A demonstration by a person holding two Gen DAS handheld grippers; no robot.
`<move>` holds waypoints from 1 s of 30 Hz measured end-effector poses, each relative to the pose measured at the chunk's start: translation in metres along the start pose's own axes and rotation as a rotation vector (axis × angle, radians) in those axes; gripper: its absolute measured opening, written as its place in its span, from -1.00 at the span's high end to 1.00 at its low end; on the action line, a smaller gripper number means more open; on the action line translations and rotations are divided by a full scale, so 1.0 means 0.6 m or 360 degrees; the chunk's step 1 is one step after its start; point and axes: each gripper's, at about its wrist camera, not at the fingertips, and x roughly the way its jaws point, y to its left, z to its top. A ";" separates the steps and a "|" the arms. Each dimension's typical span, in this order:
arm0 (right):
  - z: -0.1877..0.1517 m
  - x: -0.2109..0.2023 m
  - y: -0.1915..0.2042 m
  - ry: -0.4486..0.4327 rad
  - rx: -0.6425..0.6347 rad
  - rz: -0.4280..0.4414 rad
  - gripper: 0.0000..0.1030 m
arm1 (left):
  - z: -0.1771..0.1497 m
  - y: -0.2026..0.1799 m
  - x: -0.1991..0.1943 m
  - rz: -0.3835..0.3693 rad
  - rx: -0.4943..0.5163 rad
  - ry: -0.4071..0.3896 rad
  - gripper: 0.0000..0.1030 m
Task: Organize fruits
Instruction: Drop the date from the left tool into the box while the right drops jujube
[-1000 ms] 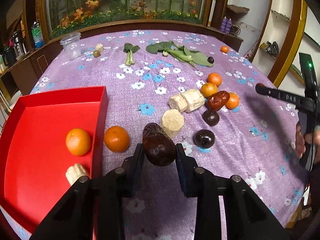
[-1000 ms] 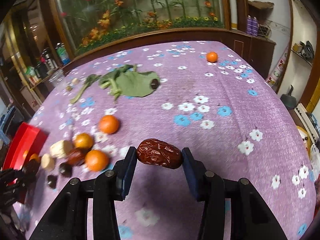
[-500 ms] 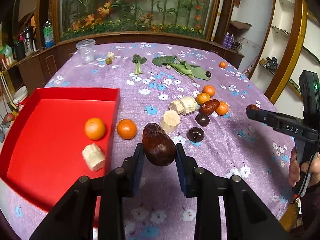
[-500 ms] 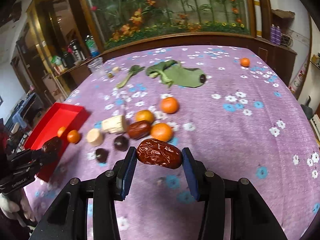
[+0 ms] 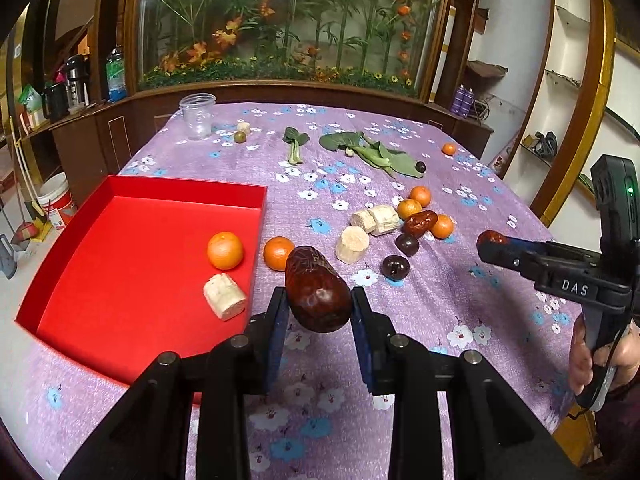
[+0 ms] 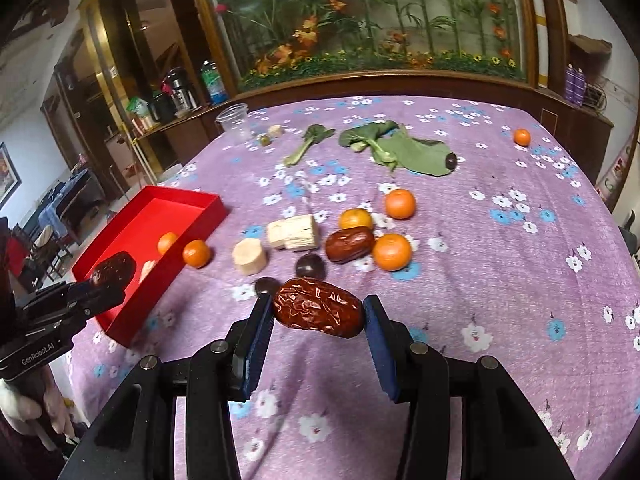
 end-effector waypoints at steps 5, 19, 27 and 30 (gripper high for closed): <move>-0.006 -0.008 0.023 -0.0003 -0.0040 0.0014 0.03 | -0.005 0.008 -0.019 0.0019 -0.0027 -0.0031 0.42; -0.001 0.000 0.149 -0.0001 -0.0223 0.0167 0.03 | -0.019 0.082 -0.062 0.0190 -0.0176 -0.0100 0.42; 0.018 0.046 0.254 0.0026 -0.0349 0.0328 0.03 | -0.016 0.180 -0.071 0.0371 -0.0309 -0.0129 0.42; 0.022 0.067 0.290 0.0055 -0.0384 0.0378 0.03 | -0.012 0.222 -0.065 0.0416 -0.0360 -0.0118 0.42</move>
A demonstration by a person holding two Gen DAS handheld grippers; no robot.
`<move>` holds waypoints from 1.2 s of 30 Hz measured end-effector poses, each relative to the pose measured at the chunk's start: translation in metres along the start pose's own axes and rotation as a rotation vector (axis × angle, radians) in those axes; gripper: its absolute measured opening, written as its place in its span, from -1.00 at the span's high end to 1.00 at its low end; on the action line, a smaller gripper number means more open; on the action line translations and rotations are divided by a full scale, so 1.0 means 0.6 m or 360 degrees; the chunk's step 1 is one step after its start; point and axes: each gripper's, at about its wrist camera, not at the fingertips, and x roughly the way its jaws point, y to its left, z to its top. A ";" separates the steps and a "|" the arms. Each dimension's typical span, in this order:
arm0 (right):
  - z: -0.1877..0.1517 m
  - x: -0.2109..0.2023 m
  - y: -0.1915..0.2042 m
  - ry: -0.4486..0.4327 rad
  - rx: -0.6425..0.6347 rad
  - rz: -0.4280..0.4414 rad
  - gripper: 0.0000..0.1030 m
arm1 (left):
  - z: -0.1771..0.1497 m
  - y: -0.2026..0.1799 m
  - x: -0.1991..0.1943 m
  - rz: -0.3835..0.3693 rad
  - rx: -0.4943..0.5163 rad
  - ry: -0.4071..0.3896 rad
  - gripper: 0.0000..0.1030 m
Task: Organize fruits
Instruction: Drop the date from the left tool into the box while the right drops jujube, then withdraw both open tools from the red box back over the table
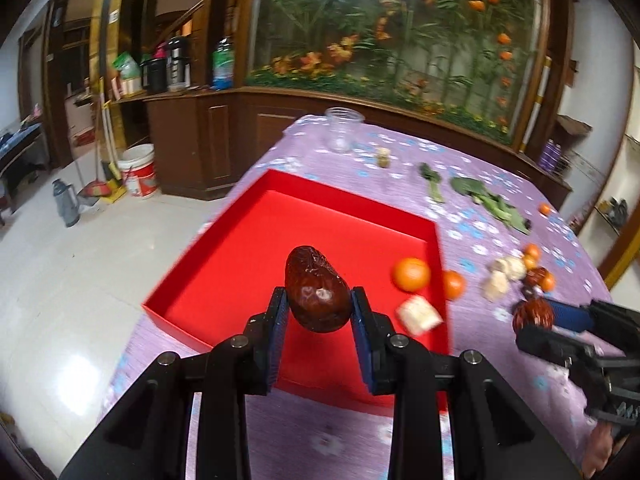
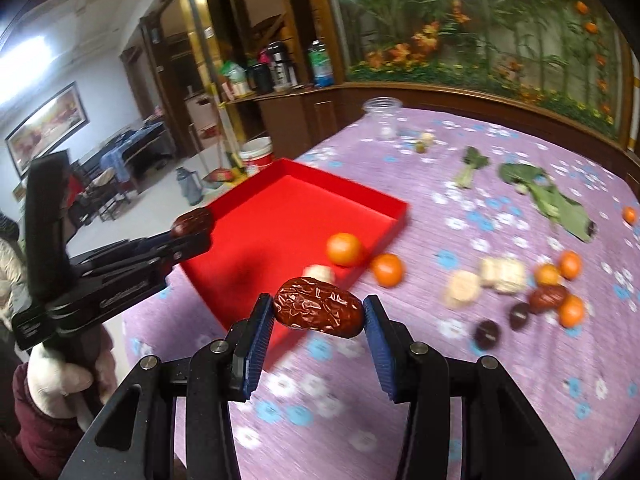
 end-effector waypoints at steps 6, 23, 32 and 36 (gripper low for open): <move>0.013 0.087 0.057 0.0106 -0.0078 0.0089 0.02 | 0.014 0.042 0.040 0.0030 -0.0050 0.0049 0.42; 0.004 0.173 0.085 0.0212 -0.0116 0.0110 -0.05 | 0.023 0.078 0.066 0.0051 -0.0188 0.0075 0.07; 0.009 0.121 0.091 0.0102 -0.0109 0.0111 -0.26 | 0.023 0.074 0.004 0.0004 -0.0289 -0.0011 -0.33; 0.000 0.091 0.073 0.0075 -0.0066 0.0099 -0.26 | 0.024 0.053 -0.024 -0.0026 -0.0276 -0.0044 -0.45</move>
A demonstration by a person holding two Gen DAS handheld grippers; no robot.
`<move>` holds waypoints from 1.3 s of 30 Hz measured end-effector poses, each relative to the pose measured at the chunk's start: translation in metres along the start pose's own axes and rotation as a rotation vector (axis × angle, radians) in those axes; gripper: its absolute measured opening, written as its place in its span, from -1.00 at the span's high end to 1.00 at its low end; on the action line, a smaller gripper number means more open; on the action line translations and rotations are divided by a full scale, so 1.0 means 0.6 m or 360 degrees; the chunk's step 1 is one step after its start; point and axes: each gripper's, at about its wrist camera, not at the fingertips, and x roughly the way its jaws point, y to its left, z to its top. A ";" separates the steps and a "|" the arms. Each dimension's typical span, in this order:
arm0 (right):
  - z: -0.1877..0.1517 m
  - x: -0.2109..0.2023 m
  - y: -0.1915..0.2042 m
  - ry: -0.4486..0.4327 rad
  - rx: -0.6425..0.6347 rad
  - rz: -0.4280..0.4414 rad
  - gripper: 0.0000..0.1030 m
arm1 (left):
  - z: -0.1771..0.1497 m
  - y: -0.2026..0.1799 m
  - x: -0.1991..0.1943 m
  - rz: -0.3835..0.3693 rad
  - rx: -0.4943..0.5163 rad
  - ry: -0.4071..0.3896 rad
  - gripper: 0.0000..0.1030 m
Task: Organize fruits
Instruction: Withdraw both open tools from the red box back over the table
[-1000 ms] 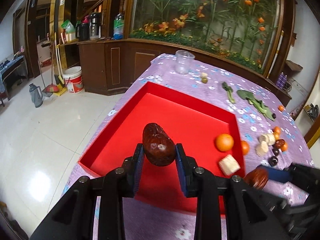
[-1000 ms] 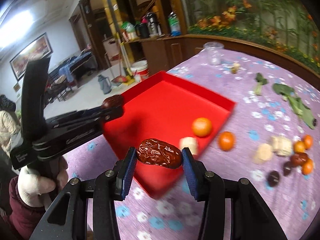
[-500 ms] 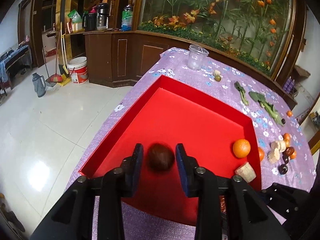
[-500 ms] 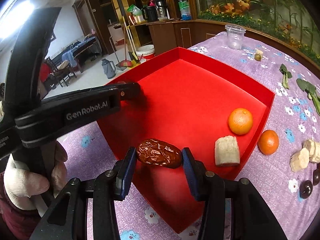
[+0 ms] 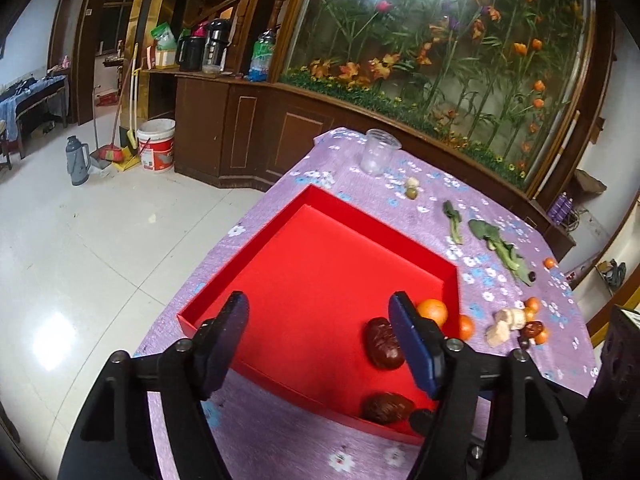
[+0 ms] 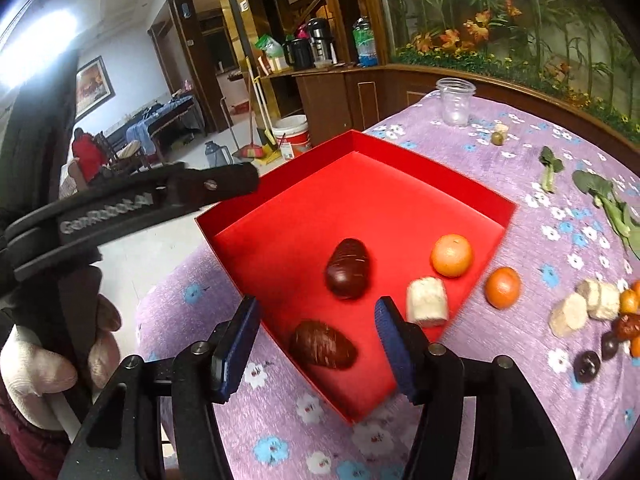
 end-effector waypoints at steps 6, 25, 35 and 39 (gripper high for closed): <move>-0.033 -0.061 -0.073 -0.0035 0.0092 -0.0089 -0.25 | -0.002 -0.049 -0.023 -0.0084 0.0071 -0.0002 -0.47; -0.153 -0.248 -0.397 -0.0121 0.0645 -0.0479 -0.27 | -0.104 -0.308 0.076 -0.0445 0.0578 0.0266 -0.54; -0.118 -0.187 -0.433 -0.0092 0.0621 -0.0537 -0.27 | -0.104 -0.387 0.161 -0.0411 0.0773 0.0328 0.04; -0.107 -0.165 -0.450 -0.0031 0.0566 -0.0593 -0.27 | -0.102 -0.386 0.194 -0.0385 0.0767 0.0385 0.04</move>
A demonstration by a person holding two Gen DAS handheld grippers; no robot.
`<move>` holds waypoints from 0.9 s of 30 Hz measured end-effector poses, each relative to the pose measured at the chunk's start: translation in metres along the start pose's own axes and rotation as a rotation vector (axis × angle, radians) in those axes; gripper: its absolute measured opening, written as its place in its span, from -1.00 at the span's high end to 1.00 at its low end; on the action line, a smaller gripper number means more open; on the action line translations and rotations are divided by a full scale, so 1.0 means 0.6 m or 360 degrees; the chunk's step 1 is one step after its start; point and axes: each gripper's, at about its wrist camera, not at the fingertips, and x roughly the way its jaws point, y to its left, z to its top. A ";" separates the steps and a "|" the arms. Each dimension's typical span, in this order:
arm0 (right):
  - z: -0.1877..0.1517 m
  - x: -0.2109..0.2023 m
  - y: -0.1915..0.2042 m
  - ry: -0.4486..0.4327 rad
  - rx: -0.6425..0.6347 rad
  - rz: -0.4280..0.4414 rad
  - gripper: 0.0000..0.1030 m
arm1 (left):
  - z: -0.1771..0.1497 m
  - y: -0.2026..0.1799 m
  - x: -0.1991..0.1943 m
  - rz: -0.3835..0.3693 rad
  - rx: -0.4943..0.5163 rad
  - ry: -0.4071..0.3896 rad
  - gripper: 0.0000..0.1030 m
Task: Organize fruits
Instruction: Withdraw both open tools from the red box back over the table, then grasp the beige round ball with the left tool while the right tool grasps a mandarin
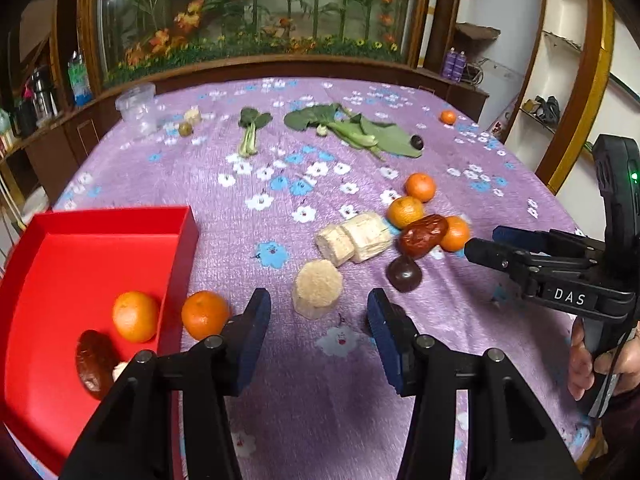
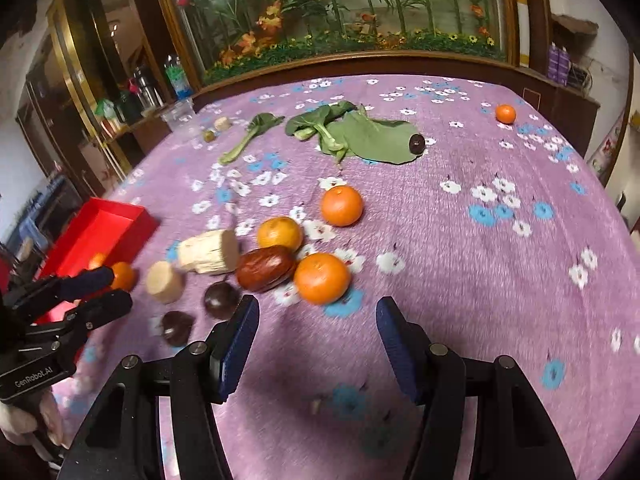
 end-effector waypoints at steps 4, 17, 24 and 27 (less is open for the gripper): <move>0.008 0.022 -0.008 0.0031 -0.0011 -0.0014 -0.27 | 0.001 0.005 0.027 -0.0010 -0.0020 0.0052 0.04; 0.023 0.055 -0.011 0.0044 -0.0045 -0.0045 -0.25 | 0.011 0.002 0.077 -0.0025 -0.0029 0.0096 0.05; 0.021 0.057 0.003 0.0028 -0.0106 -0.0079 -0.04 | 0.008 0.000 0.077 -0.0047 -0.0019 0.0058 0.11; 0.020 0.059 0.009 0.0032 -0.0120 -0.0094 0.04 | 0.009 -0.008 0.079 -0.0008 0.0017 0.0066 0.11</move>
